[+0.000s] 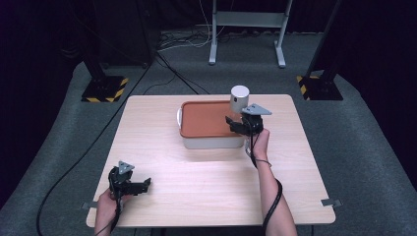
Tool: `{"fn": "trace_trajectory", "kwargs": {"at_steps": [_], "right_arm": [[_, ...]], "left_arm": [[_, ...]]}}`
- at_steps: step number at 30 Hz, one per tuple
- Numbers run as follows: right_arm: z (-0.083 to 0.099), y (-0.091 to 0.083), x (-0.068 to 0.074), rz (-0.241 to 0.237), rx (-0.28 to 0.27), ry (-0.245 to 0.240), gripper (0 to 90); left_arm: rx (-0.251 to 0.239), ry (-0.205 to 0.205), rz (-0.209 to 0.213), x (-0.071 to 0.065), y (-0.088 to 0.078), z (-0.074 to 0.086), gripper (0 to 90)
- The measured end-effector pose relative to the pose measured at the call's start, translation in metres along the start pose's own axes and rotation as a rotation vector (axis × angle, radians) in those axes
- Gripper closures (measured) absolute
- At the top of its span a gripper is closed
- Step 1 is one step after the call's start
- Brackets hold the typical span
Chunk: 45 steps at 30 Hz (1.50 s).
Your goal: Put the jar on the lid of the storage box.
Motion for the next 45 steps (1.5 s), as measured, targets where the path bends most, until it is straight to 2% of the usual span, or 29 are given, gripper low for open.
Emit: {"fn": "trace_trajectory", "kwargs": {"at_steps": [2,4,6,9,13,21,29,35,42,45], "right_arm": [[-0.001,-0.002,-0.001,-0.011,0.002,0.017,22.8],[-0.004,-0.003,-0.002,-0.032,0.047,0.039,17.4],[-0.005,-0.008,-0.001,-0.036,0.074,0.033,10.5],[-0.008,-0.015,0.0,-0.038,0.099,0.014,6.2],[-0.009,-0.029,0.004,-0.029,0.121,-0.033,2.7],[0.002,-0.058,0.003,-0.034,0.192,-0.053,0.3],[0.032,-0.092,0.005,-0.029,0.242,-0.064,0.0],[0.066,-0.115,0.006,-0.016,0.281,-0.051,0.0],[0.117,-0.14,-0.002,0.015,0.32,0.025,0.0],[0.13,-0.152,-0.008,0.032,0.319,0.051,0.0]], "left_arm": [[0.0,0.0,0.0,0.0,0.0,0.0,0.1],[0.0,0.0,0.0,0.0,0.0,0.0,0.1],[0.0,0.0,0.0,0.0,0.0,0.0,0.0],[0.0,-0.001,-0.001,0.0,0.0,0.0,0.1],[0.0,-0.001,-0.001,0.0,0.0,0.0,0.1],[0.0,-0.001,-0.001,0.0,0.0,0.0,0.1],[0.0,-0.001,-0.001,0.0,0.0,0.0,0.1],[0.0,-0.001,-0.001,0.0,0.0,0.0,0.1],[0.0,-0.001,-0.001,0.0,0.0,0.0,0.0],[0.0,-0.001,-0.001,0.0,0.0,0.0,0.0]]}}
Point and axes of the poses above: each handheld gripper's, and its own axes: y roughly forward along the jaws, z roughly out of its underside, x roughly to its left, the point moved 2 cm from there along y, roughly forward along the jaws, and after that the axes turned 3 degrees about -x, right-handed, at the moved point
